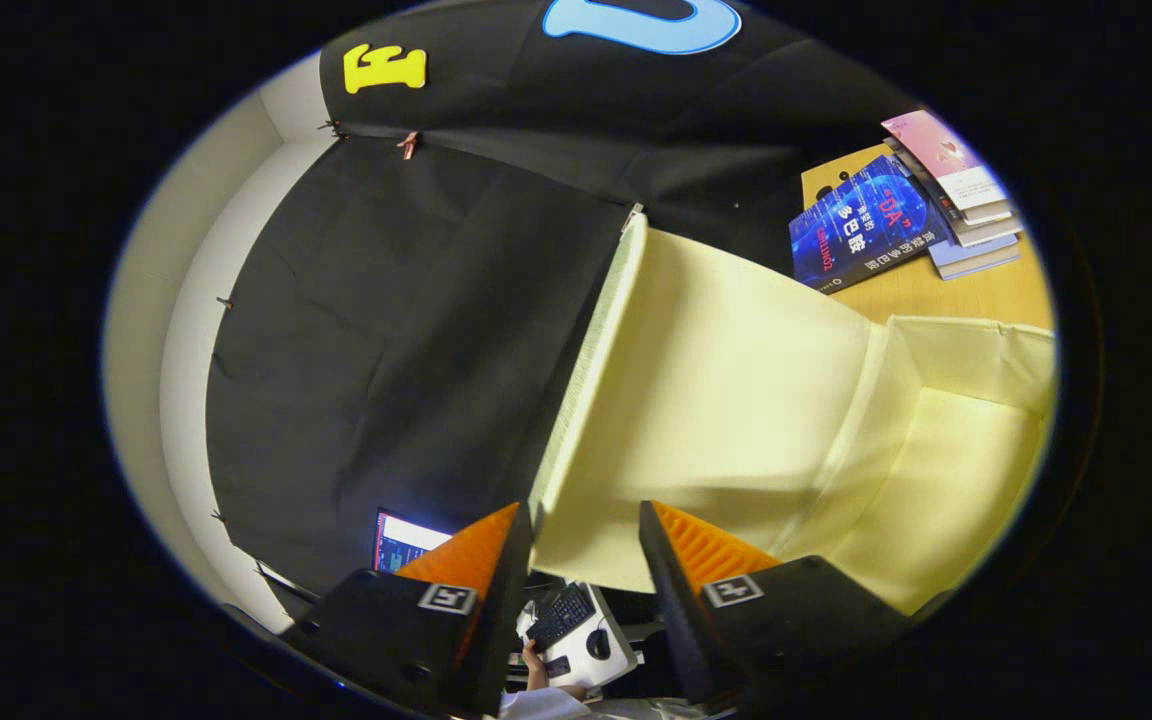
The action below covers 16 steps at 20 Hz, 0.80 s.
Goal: Open the storage box then place both shoes into the box .Put the left shoe in first, then the right shoe, with the right side of both shoes facing outward in a uniform manner.
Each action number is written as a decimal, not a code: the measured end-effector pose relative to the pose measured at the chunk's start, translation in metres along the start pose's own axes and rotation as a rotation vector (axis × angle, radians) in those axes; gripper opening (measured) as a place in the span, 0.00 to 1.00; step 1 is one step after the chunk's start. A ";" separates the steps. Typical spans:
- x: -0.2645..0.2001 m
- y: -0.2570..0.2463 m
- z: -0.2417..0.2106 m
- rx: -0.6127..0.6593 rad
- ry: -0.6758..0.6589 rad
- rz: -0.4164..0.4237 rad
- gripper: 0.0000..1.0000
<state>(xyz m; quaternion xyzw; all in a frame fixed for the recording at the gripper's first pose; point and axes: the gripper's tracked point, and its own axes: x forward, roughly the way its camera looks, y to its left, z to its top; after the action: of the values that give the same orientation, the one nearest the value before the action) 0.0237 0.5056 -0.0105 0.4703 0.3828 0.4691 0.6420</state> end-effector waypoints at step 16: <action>-0.271 -0.119 0.022 -0.325 -0.262 -0.575 0.97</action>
<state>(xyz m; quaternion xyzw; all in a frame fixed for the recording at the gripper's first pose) 0.0008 0.2257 -0.1053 0.2912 0.3341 0.2597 0.8580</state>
